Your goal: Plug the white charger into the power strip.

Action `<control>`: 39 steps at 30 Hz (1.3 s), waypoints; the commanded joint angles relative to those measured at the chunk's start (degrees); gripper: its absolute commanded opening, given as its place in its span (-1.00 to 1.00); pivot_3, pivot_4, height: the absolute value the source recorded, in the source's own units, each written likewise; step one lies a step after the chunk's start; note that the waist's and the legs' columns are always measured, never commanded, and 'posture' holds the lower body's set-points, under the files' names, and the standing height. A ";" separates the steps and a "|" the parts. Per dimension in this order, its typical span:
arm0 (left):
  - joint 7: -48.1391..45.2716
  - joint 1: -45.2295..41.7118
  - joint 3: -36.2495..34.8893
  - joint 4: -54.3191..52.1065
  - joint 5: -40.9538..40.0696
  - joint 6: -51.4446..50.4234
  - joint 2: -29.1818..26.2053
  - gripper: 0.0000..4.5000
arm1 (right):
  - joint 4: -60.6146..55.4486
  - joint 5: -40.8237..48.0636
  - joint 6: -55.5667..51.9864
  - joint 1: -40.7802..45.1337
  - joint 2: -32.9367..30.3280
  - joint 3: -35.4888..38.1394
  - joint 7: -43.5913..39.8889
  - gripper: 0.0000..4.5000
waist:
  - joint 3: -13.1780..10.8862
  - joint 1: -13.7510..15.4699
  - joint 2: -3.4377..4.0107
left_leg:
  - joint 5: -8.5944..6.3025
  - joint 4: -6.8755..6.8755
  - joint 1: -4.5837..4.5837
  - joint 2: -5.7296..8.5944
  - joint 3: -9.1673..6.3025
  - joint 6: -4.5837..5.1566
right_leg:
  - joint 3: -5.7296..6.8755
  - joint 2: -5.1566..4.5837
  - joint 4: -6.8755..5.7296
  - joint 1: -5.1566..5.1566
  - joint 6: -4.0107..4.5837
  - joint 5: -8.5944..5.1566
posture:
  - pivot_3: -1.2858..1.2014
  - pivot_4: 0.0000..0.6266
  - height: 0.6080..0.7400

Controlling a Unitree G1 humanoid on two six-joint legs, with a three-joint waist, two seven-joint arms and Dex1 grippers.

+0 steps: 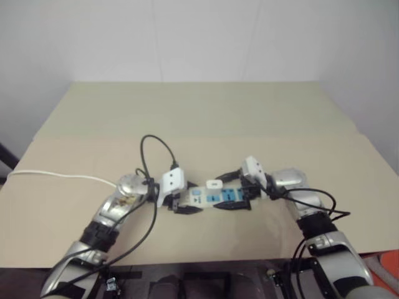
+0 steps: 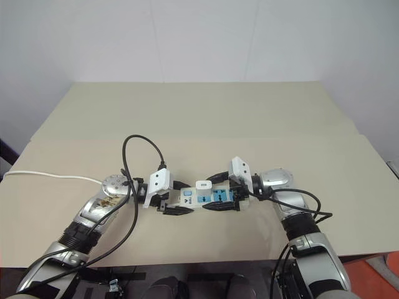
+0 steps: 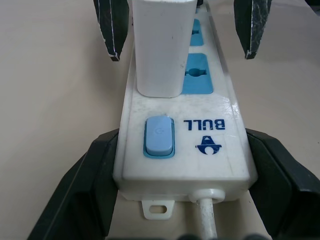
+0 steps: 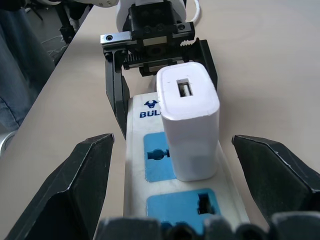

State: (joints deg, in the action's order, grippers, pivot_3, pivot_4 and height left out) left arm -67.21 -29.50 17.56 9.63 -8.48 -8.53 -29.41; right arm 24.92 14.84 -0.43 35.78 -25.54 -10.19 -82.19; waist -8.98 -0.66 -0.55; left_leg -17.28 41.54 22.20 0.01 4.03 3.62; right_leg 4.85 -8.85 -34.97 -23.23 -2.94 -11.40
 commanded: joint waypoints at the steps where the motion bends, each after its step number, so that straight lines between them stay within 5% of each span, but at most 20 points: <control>1: 0.05 0.02 0.80 2.47 1.71 -0.51 -0.12 0.45 | -2.33 2.14 -0.85 1.63 -1.48 2.67 -0.08 0.98 | 0.00 0.02 0.00 | 0.00 0.00 0.00 0.00 0.00 0.00 | 0.00 0.00 0.00 0.00 0.00 0.00 | 0.03 -0.52 1.00; 12: -3.23 -3.55 0.61 7.15 1.06 -0.19 1.16 0.45 | -9.43 7.09 -7.07 0.42 -7.21 6.63 -0.89 0.98 | 0.00 0.30 0.00 | 0.00 0.02 0.02 0.00 0.00 0.01 | 0.01 -0.01 0.02 -0.01 0.00 0.00 | 0.03 -0.52 1.00; 16: -4.28 -4.46 0.53 7.79 0.95 -0.23 1.64 0.98 | -11.23 8.10 -8.26 -0.65 -8.85 7.68 -0.12 1.00 | -0.02 0.31 -0.02 | -0.02 0.01 0.09 0.00 0.00 0.04 | 0.02 0.00 0.01 -0.07 0.00 0.00 | 0.03 -0.52 1.00; 39: -5.92 -4.59 -9.03 -1.98 -6.57 -6.11 -5.17 0.98 | -13.05 11.48 -11.03 -3.81 -13.15 13.40 2.42 1.00 | -0.14 0.44 -0.03 | -0.01 0.13 1.03 0.06 0.02 0.04 | 0.14 0.00 -0.03 -0.92 -0.03 0.01 | 0.03 -0.52 1.00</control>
State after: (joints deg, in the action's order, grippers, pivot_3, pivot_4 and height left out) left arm -72.78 -33.65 10.30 10.66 -13.24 -13.70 -33.81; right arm 14.41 24.21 -10.64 32.24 -37.61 0.80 -80.42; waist -9.12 -0.22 -0.57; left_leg -17.29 41.67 23.22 0.07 4.04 3.65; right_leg 5.00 -8.85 -35.00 -24.13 -2.98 -11.39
